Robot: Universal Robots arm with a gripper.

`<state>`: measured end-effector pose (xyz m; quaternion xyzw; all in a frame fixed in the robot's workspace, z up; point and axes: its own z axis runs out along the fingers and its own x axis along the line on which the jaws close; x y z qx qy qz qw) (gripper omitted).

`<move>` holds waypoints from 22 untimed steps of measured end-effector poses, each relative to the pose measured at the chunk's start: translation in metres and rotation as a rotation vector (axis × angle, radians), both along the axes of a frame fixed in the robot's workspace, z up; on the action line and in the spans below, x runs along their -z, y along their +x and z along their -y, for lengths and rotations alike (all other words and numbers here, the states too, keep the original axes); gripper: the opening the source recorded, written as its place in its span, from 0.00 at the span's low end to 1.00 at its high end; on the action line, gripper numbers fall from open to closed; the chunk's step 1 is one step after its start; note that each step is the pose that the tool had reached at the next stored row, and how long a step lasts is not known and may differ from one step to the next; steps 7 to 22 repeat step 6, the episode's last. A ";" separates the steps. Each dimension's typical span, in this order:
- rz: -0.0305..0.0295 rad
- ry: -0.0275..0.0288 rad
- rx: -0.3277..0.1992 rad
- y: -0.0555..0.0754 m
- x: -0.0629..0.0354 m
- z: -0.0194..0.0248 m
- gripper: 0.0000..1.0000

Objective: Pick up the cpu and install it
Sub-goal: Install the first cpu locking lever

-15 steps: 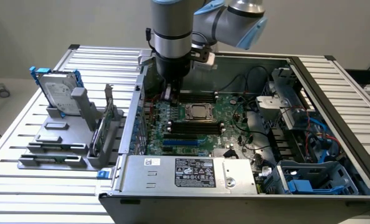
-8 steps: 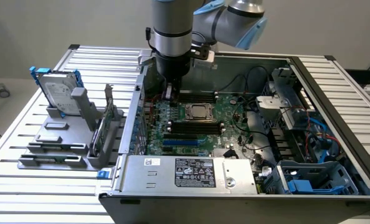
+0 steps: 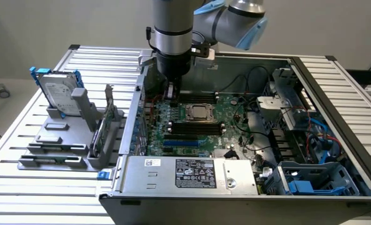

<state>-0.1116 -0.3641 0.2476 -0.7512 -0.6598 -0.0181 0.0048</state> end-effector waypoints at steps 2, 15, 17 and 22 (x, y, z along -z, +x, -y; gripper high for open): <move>-0.0001 0.0000 0.000 0.000 0.0000 0.0000 0.11; -0.0001 0.0000 0.000 0.000 0.0000 -0.0001 0.11; -0.0001 0.0000 0.000 0.000 0.0000 -0.0001 0.11; -0.0001 0.0000 0.000 0.000 0.0000 -0.0001 0.11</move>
